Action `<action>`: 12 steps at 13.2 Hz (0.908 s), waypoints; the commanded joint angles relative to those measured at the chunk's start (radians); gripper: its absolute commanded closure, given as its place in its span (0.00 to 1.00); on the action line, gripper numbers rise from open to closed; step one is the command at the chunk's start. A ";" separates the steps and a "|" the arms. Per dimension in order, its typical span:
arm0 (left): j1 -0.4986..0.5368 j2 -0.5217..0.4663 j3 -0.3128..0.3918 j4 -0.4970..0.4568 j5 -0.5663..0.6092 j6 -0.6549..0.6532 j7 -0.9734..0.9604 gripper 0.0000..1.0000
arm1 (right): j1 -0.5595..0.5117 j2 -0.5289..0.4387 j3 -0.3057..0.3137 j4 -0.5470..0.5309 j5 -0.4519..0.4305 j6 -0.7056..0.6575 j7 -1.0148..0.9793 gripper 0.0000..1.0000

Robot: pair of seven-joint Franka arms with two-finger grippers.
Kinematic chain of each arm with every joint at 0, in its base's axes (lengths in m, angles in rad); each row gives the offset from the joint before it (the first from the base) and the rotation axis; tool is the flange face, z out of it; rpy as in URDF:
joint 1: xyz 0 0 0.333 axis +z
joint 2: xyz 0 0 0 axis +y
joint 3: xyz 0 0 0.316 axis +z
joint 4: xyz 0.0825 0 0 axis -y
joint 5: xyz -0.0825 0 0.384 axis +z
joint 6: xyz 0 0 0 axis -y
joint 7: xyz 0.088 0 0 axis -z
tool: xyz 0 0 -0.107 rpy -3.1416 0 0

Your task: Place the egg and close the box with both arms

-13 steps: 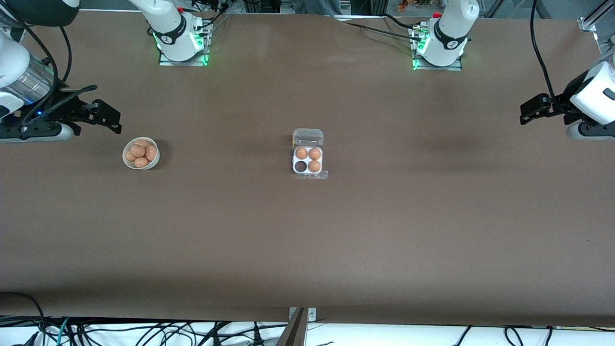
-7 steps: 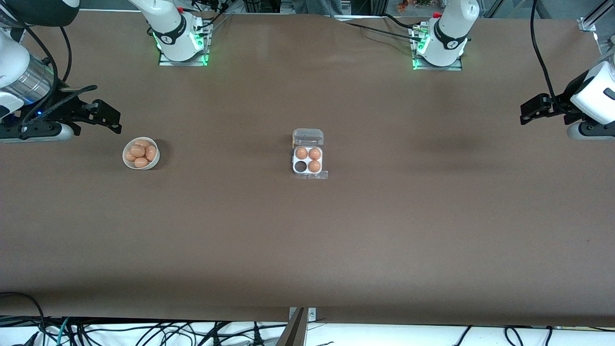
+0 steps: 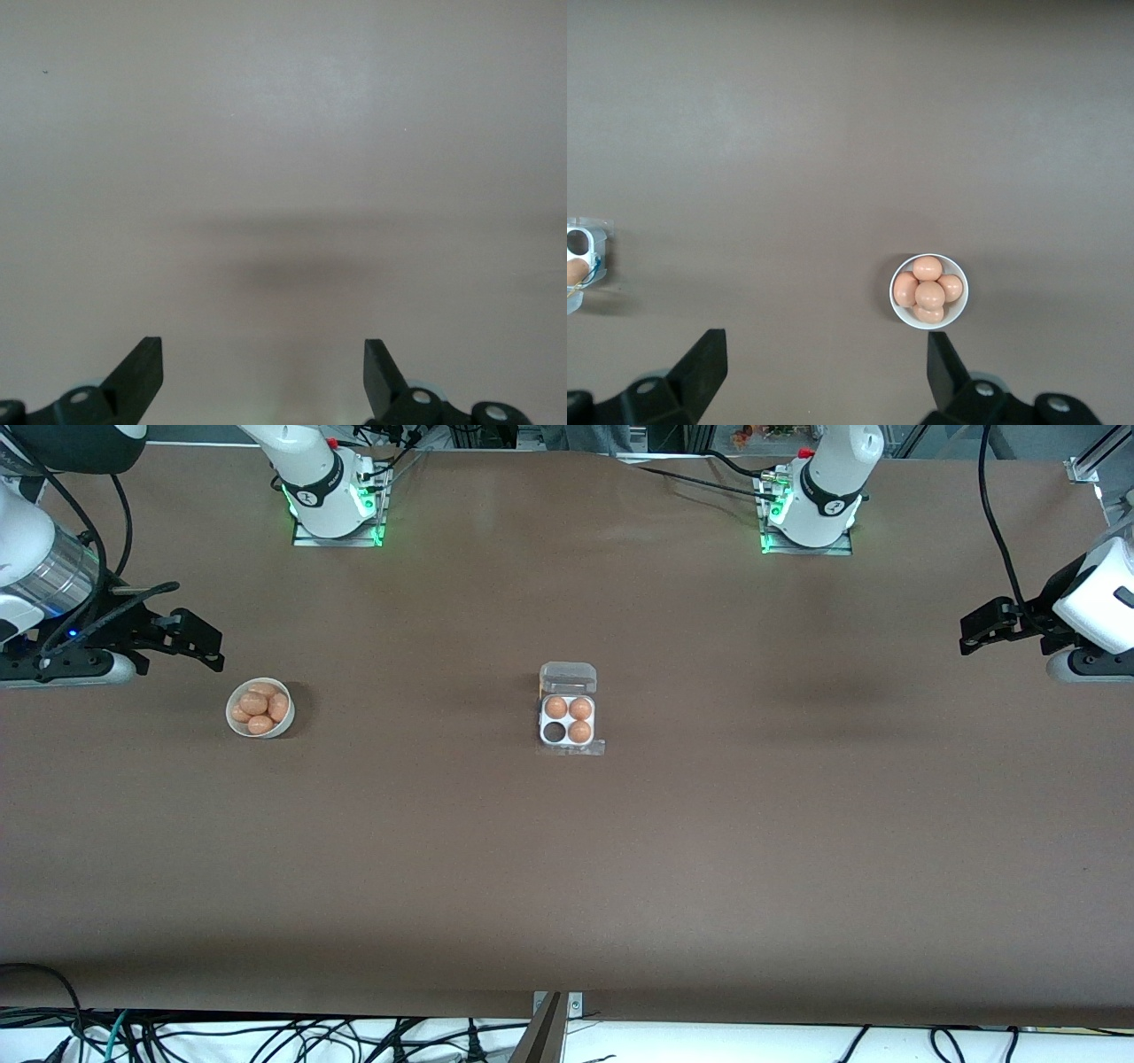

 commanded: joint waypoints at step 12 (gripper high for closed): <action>0.005 0.012 0.000 0.035 -0.009 -0.011 0.027 0.00 | -0.027 0.145 -0.030 -0.099 -0.092 0.038 0.018 0.00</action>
